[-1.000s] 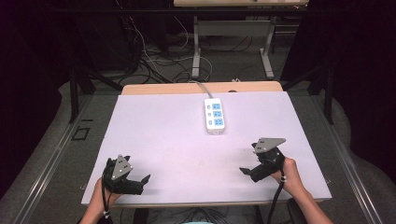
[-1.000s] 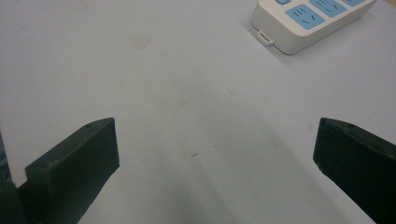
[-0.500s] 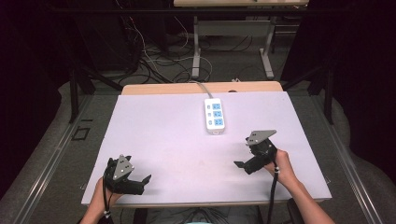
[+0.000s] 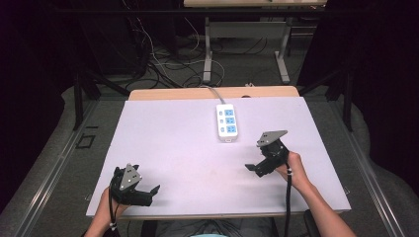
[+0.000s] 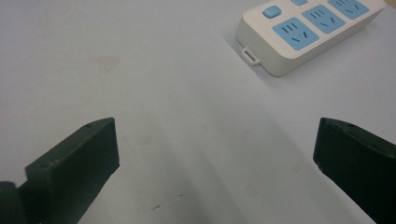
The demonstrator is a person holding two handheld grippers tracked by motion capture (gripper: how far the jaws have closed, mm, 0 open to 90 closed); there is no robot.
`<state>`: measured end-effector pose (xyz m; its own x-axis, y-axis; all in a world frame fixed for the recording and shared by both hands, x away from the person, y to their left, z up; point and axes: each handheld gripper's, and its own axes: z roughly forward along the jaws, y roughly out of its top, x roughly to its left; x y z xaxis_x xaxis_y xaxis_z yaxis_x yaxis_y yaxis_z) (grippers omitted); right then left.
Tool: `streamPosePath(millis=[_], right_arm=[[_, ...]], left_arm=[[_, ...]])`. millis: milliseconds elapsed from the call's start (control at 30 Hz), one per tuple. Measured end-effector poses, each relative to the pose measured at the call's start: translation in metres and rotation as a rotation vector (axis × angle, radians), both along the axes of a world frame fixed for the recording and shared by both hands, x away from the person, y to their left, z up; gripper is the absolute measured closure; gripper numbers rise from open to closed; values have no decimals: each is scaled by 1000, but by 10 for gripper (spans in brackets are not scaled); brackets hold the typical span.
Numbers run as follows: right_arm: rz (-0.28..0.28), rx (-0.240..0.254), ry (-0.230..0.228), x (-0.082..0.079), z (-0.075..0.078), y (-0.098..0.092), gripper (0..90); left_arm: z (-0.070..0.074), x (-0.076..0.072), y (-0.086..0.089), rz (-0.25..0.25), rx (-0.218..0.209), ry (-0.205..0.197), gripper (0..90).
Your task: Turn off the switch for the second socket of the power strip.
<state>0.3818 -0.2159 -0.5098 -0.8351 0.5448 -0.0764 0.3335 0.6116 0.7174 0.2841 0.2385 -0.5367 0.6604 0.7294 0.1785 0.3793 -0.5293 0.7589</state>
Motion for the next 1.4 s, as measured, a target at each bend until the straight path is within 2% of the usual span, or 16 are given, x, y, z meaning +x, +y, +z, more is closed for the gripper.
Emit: streamPosePath(millis=[67, 100, 167, 467, 600, 700, 900, 933, 1000, 1033, 1100, 1233, 1267, 1300, 1400], right_arm=[[5, 6, -7, 5, 1, 1, 0], [8, 4, 13, 6, 2, 1, 0], [-1, 20, -2, 12, 2, 3, 0], [-8, 14, 1, 27, 0, 7, 0], [-16, -5, 22, 34, -1, 7, 0], [-19, 9, 25, 40, -2, 8, 0], [-15, 0, 34, 50, -3, 12, 1], [-29, 3, 29, 50, -4, 13, 1], [-18, 5, 26, 52, -4, 13, 1], [-22, -5, 49, 54, -3, 15, 1], [-6, 0, 42, 57, -5, 16, 1], [-10, -3, 36, 61, -6, 19, 1], [-12, -7, 46, 63, -6, 21, 1], [12, -13, 36, 65, -6, 22, 1], [5, -13, 33, 67, -6, 25, 1]], left_arm=[[0, 0, 0, 0, 1, -1, 3], [0, 0, 0, 0, 1, -2, 3], [0, 0, 0, 0, -1, -1, 3], [0, -1, 0, -5, -5, -6, 3], [0, -1, -1, -9, 1, -7, 3], [0, -1, -1, -7, 1, -4, 3], [0, -1, -1, -4, -1, 0, 3], [0, -1, 0, -4, 3, -3, 3], [0, -1, -1, -4, -1, 0, 3], [0, 0, -1, -5, -1, 2, 3], [0, 0, -1, -7, 5, -1, 3], [0, 0, -2, -11, 7, 2, 3], [0, -1, -2, -11, 7, 3, 4], [0, -1, -2, -10, 5, 3, 3], [0, -1, -2, -8, 4, 0, 3]])
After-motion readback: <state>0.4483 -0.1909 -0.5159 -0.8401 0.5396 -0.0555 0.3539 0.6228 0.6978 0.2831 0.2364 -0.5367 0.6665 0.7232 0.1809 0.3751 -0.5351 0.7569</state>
